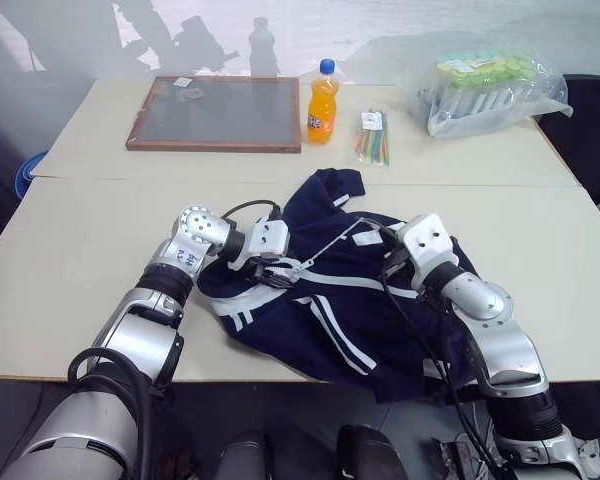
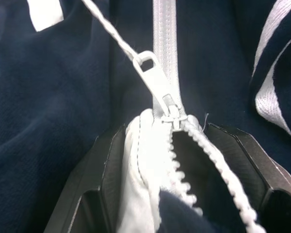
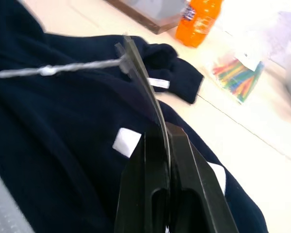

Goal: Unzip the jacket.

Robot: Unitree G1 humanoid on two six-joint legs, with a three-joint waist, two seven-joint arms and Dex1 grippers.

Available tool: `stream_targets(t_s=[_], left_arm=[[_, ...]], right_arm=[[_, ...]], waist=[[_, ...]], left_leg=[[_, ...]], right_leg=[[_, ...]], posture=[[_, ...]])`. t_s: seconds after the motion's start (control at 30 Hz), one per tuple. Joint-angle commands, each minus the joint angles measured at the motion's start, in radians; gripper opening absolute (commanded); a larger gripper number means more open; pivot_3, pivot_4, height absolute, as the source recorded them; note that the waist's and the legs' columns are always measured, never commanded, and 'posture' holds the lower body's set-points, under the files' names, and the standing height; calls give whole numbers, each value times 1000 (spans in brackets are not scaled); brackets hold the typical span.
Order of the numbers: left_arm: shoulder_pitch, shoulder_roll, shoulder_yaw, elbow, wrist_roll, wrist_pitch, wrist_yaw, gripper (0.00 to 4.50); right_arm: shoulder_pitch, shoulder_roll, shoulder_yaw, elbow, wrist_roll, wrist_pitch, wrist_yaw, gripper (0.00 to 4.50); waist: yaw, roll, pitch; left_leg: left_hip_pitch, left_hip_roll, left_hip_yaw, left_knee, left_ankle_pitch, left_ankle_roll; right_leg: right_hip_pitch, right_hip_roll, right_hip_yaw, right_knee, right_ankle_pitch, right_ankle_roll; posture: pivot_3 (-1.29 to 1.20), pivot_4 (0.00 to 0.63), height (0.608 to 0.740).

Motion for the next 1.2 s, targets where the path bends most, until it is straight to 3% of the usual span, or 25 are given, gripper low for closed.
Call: stream_targets(t_s=[0.03,0.33,0.53,0.87,0.97,1.13,1.2], left_arm=[[14,5,-17,57,53,4,36,2768],[20,17,-13,85,57,0,46,2768],[12,26,27,75,16,25,32,2768],[-5,78,166,-242,-195,300,-189,2768],[22,100,157,-307,-196,316,-206,2208],[58,100,117,-330,-149,274,-184,618],[65,82,93,-317,-124,218,-167,618]], right_arm=[[11,-1,-58,-85,21,34,-30,0],[90,20,-152,-158,79,121,-79,0],[149,-204,-22,-129,-70,-147,43,0],[40,-226,148,-4,-160,-324,122,0],[4,-213,173,35,-170,-344,136,0],[-26,-198,177,73,-182,-360,143,0],[-30,-196,172,76,-183,-360,145,0]], waist=[[2,0,0],[2,0,-1],[1,0,-1],[-2,-2,0],[1,-1,0],[0,-1,0],[1,-2,0]], left_leg=[[0,0,0,0,0,0],[1,0,0,0,0,0],[1,-1,1,0,0,1],[-1,0,1,0,0,0],[-1,0,0,0,0,0],[-1,0,0,0,0,0],[-1,0,0,0,0,0]], right_leg=[[0,0,0,0,0,0],[2,0,0,0,0,0],[1,0,1,0,0,0],[-2,1,1,-1,0,0],[-1,1,1,-1,0,0],[-1,1,0,-1,0,0],[-1,1,0,-1,0,0]], posture=[[0,150,740],[0,150,740],[0,150,740],[0,150,740],[0,150,740],[0,150,740],[0,150,740]])
